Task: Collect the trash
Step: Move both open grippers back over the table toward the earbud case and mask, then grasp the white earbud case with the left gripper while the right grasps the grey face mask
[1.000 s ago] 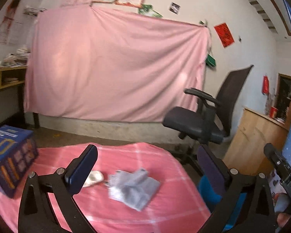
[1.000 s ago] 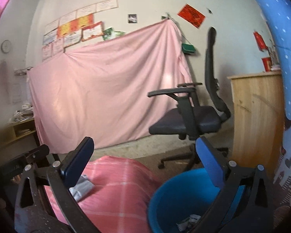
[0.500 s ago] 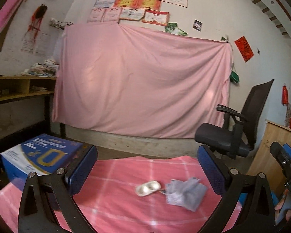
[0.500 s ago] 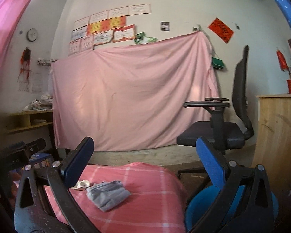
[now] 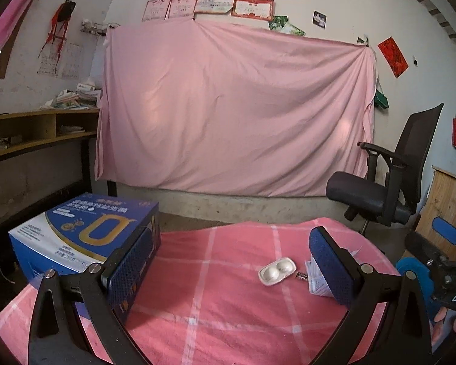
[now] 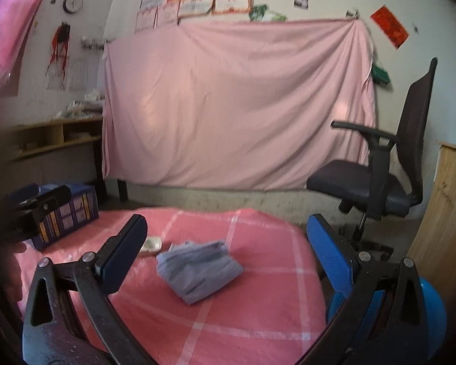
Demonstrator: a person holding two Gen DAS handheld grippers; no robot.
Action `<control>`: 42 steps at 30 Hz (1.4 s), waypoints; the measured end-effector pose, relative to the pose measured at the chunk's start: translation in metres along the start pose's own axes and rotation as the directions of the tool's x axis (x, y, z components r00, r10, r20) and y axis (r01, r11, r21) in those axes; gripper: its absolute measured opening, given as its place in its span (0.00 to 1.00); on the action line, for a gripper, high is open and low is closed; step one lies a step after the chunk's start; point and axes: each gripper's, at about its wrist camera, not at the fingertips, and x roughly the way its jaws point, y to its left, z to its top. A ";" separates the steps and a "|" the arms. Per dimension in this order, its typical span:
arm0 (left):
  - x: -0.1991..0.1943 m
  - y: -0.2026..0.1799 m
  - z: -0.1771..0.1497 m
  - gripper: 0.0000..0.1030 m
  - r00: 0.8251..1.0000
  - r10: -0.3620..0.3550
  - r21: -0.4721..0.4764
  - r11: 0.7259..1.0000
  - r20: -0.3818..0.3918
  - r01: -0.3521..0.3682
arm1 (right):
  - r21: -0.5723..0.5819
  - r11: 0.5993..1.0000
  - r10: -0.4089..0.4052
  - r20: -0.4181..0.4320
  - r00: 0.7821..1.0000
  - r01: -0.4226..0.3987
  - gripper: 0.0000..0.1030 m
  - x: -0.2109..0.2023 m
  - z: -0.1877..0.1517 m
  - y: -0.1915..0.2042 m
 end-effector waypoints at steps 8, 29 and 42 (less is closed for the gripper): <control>0.026 0.001 -0.004 0.98 0.995 -0.011 0.010 1.000 -0.098 0.012 | 0.015 1.000 0.015 -0.164 0.986 -0.012 1.00 0.036 -0.016 -0.006; 0.118 -0.022 -0.013 0.61 0.841 -0.211 0.021 0.967 -0.498 0.255 | 0.229 0.968 0.204 -0.483 0.852 -0.102 0.79 0.104 -0.044 -0.023; 0.134 -0.047 -0.017 0.35 0.819 -0.185 0.134 0.944 -0.543 0.302 | 0.230 0.958 0.258 -0.440 0.860 -0.170 0.30 0.089 -0.042 -0.012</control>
